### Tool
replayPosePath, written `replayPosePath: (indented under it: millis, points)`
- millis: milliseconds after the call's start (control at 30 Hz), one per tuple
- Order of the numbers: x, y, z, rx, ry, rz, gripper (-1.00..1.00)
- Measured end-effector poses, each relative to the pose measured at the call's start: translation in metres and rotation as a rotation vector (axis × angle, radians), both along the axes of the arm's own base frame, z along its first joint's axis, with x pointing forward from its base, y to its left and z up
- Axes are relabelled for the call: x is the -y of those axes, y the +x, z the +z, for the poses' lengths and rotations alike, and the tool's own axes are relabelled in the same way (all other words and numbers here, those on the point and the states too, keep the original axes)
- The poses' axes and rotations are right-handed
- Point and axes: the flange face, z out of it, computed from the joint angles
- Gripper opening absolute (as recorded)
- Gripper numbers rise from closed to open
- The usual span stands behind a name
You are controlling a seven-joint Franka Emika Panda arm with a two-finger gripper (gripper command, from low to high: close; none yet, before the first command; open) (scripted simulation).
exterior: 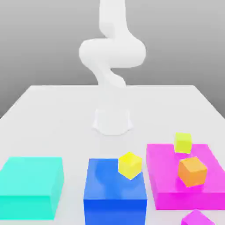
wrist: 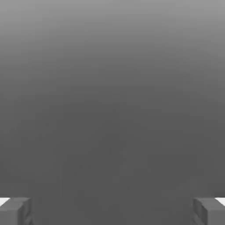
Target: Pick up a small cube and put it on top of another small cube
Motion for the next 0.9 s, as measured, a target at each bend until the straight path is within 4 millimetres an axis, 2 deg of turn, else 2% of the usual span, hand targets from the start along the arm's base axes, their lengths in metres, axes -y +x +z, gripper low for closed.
replayPosePath:
  millis: [233, 467, 700, 900]
  points:
    - [-0.040, 0.080, -0.088, -0.170, -0.060, 0.112, 0.00]
    - [-0.086, 0.134, -0.192, -0.332, -0.116, 0.233, 0.00]
    - [-0.139, 0.158, -0.310, -0.492, -0.168, 0.370, 0.00]
    - [-0.173, 0.157, -0.417, -0.630, -0.203, 0.476, 0.00]
